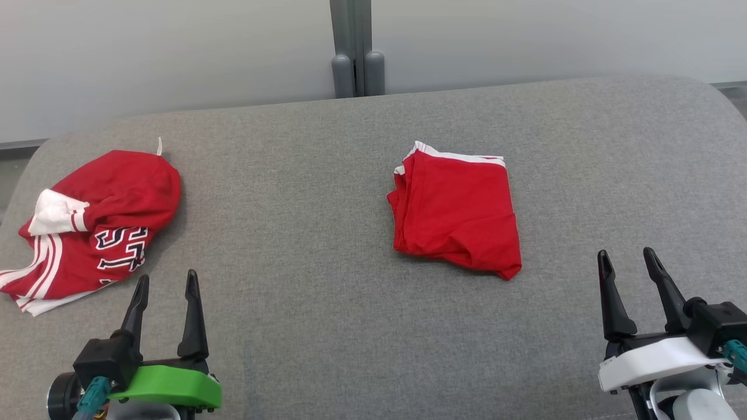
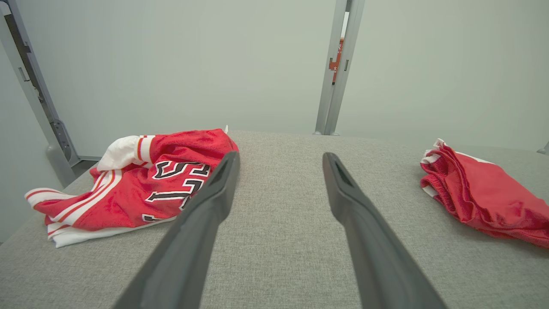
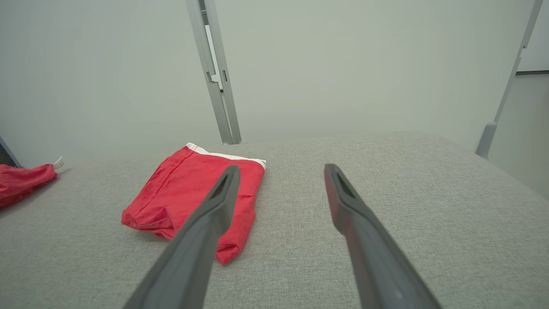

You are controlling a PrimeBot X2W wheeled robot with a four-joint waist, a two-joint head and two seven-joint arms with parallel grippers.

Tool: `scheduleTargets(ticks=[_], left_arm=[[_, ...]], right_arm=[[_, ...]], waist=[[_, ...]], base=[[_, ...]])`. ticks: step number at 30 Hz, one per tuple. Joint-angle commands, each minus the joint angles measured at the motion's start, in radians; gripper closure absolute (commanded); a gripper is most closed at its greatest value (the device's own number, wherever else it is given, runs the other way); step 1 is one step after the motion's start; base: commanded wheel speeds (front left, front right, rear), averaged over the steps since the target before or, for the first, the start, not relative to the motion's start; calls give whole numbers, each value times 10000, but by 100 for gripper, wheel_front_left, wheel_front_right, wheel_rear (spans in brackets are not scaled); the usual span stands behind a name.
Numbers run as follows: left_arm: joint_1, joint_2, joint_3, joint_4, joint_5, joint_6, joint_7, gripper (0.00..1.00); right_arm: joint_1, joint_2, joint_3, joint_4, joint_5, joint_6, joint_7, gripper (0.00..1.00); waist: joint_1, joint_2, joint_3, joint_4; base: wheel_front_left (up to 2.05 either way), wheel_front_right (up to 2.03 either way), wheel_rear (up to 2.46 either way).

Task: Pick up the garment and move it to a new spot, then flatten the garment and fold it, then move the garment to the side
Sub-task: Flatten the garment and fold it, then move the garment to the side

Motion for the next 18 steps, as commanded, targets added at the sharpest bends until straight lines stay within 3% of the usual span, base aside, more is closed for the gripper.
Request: scheduleTargets(ticks=[1, 18], left_arm=[[180, 34, 36, -70, 50, -9, -4, 0], [395, 71, 40, -71, 242, -23, -2, 0]], right_arm=[[147, 23, -36, -69, -53, 1, -27, 0], [413, 14, 333, -322, -425, 1, -27, 0]], waist=[[0, -1, -72, 14], [0, -1, -266, 196]], base=[[0, 0, 0], [0, 0, 0]])
